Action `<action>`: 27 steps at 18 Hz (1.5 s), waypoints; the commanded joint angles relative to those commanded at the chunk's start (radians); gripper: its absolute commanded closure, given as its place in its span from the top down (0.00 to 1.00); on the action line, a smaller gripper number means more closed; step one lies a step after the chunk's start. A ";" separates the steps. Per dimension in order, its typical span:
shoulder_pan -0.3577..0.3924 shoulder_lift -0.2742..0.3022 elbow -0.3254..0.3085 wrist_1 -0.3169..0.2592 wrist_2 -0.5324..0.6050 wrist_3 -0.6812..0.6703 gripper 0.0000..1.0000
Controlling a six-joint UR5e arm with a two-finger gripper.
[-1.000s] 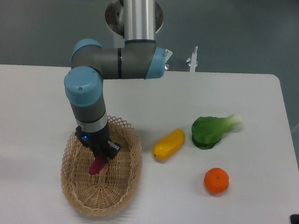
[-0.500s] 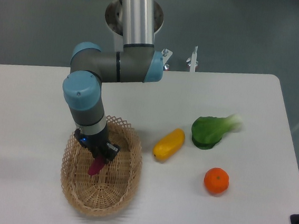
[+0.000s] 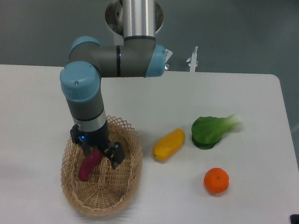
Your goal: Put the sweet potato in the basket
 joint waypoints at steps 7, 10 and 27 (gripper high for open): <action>0.169 0.090 0.040 -0.093 0.000 0.240 1.00; 0.259 0.100 0.061 -0.169 -0.002 0.488 1.00; 0.407 0.163 0.062 -0.235 -0.072 0.693 1.00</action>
